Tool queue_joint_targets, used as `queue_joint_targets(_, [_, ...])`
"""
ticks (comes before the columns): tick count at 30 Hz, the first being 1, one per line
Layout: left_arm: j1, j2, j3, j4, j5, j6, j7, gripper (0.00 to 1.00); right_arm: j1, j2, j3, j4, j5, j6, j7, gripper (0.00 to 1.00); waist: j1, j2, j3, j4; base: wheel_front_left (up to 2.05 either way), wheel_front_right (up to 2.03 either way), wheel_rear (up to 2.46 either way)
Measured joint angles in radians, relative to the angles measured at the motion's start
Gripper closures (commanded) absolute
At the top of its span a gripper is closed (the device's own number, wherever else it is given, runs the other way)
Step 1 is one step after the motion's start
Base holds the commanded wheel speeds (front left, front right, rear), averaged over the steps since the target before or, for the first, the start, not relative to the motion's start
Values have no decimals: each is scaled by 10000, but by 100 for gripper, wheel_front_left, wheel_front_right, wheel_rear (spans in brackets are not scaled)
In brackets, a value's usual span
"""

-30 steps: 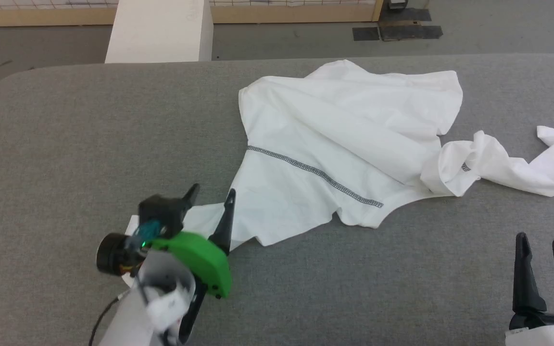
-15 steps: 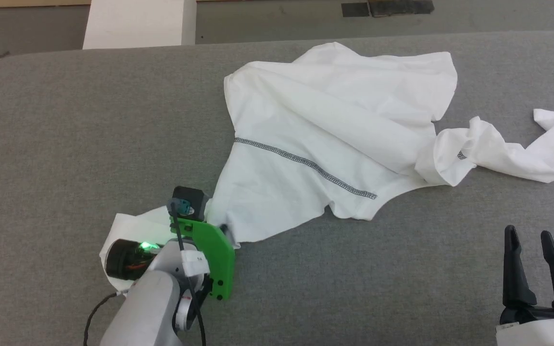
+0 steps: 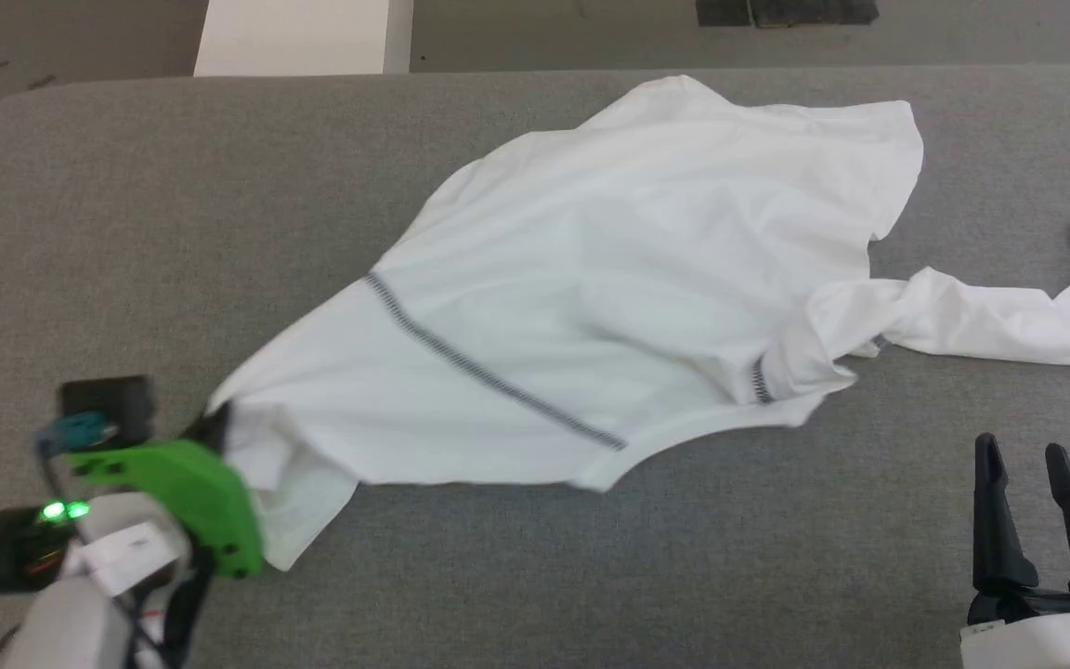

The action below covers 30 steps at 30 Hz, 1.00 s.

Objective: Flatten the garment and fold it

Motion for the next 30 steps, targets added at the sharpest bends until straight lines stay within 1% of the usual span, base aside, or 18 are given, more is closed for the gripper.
queue_joint_targets(1, [241, 244, 242, -201, -2, 79, 77, 100, -1, 2, -36, -13, -21, 0, 15, 0, 0, 0, 58, 13, 0, 0, 0])
queue_joint_targets(2, [405, 368, 439, -313, -19, 144, 79, 100, -2, 2, -73, -21, -25, 0, 27, 0, 0, 0, 104, 24, 0, 0, 0])
queue_joint_targets(5, [787, 725, 792, -313, -77, 157, 61, 100, -16, -2, -171, -27, -75, 0, 104, 0, 0, 0, 258, 73, 0, 0, 0])
queue_joint_targets(8, [840, 763, 882, 75, 0, 140, -395, 100, -127, 0, -221, -56, -125, 0, 190, 0, 0, 0, 401, 143, 0, 0, 0])
queue_joint_targets(9, [798, 694, 886, 228, 21, 140, -748, 100, -168, -2, -226, -58, -155, 0, 201, 0, 0, 0, 438, 185, 0, 0, 0])
queue_joint_targets(10, [726, 564, 905, 395, 19, 151, -1126, 85, -210, 0, -213, -59, -199, 0, 209, 0, 0, 0, 466, 231, 0, 0, 0])
queue_joint_targets(11, [659, 474, 863, 598, 35, 146, -1440, 61, -244, 0, -184, -59, -215, 0, 253, 0, 0, 0, 489, 276, 0, 0, 0])
queue_joint_targets(12, [619, 380, 849, 740, 38, 140, -1707, 20, -262, 0, -173, -56, -222, 0, 291, 0, 0, 0, 503, 307, 0, 0, 0])
queue_joint_targets(13, [544, 199, 871, 869, -21, 136, -2063, 0, -289, 2, -171, -54, -228, 0, 295, 0, 0, 0, 510, 342, 0, 0, 0])
queue_joint_targets(15, [415, -69, 857, 936, -182, 27, -2493, 0, -327, 2, -171, -50, -247, 0, 322, 0, 0, 0, 478, 390, 0, 0, 0])
queue_joint_targets(17, [303, -382, 947, 639, -514, -161, -3055, 0, -328, 0, -182, -44, -282, 0, 374, 0, 0, 0, 396, 429, 0, 0, 0])
queue_joint_targets(20, [258, -976, 1043, -405, -1233, -466, -3820, 0, -328, 2, -192, -35, -286, 0, 410, 0, 0, 0, 250, 466, 0, 0, 0])
queue_joint_targets(22, [295, -1287, 940, -1227, -1296, -548, -4339, 0, -326, 0, -198, -23, -284, 0, 410, 0, 0, 0, 151, 486, 0, 0, 0])
queue_joint_targets(24, [414, -1586, 800, -1939, -1058, -558, -5162, 0, -323, 0, -169, -4, -284, 0, 408, 0, 0, 0, 53, 499, 0, 0, 0])
queue_joint_targets(26, [684, -1787, 571, -2222, -610, -556, -5942, 0, -322, 0, -125, 23, -282, 0, 408, 0, 0, 0, -15, 496, 0, 0, 0])
queue_joint_targets(28, [1057, -2056, 293, -2169, -395, -558, -6583, 0, -320, 2, -75, 58, -278, 0, 405, 0, 0, 0, -66, 481, 0, 0, 0])
queue_joint_targets(30, [1450, -2079, -19, -1850, 410, -548, -6807, 0, -313, 0, -33, 128, -267, 0, 393, 0, 0, 0, -110, 455, 0, 0, 0])
